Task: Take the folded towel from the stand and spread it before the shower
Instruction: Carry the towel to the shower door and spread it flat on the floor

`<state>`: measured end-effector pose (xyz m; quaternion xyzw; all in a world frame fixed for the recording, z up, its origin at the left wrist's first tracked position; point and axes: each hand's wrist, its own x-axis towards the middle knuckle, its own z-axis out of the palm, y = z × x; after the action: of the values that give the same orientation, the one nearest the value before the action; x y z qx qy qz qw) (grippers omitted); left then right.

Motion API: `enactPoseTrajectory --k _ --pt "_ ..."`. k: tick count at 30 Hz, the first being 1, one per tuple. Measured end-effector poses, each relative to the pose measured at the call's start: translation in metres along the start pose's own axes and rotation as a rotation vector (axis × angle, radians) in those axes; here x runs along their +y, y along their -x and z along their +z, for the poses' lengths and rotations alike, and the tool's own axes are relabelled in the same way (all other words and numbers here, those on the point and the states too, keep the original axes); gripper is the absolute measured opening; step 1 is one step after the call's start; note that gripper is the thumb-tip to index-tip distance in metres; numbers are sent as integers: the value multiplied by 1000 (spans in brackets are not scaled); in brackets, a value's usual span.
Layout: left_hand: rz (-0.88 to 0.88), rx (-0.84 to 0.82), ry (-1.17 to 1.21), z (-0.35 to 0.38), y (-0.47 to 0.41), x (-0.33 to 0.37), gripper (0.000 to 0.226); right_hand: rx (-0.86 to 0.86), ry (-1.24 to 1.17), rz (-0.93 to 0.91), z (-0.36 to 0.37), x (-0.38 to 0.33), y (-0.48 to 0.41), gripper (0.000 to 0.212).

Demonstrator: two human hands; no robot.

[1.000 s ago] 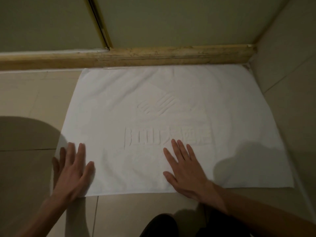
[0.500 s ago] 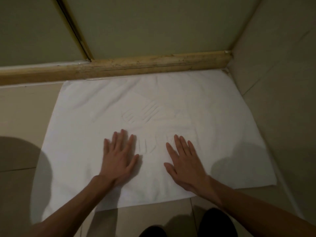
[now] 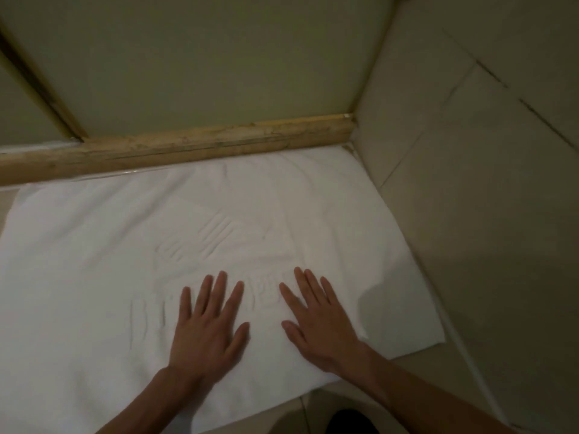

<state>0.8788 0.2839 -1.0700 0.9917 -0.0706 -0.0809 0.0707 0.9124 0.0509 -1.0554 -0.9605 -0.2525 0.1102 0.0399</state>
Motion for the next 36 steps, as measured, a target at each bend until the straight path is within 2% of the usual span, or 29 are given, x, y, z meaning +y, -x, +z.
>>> enactPoseTrajectory --k 8,15,21,26,32,36 --pt "13 31 5 2 0 -1 70 15 -18 103 -4 36 17 61" --pt "27 3 -11 -5 -8 11 73 19 -41 125 -12 34 14 66" --pt "212 -1 -11 -15 -35 63 72 38 -40 179 -18 37 16 67" --pt "388 -9 -17 -16 -58 110 70 68 -80 233 -27 43 29 60" --pt "550 -67 -37 -5 -66 155 70 227 -115 410 -27 63 67 58" --pt "648 -87 -27 3 -67 184 68 58 -129 483 -9 85 93 62"
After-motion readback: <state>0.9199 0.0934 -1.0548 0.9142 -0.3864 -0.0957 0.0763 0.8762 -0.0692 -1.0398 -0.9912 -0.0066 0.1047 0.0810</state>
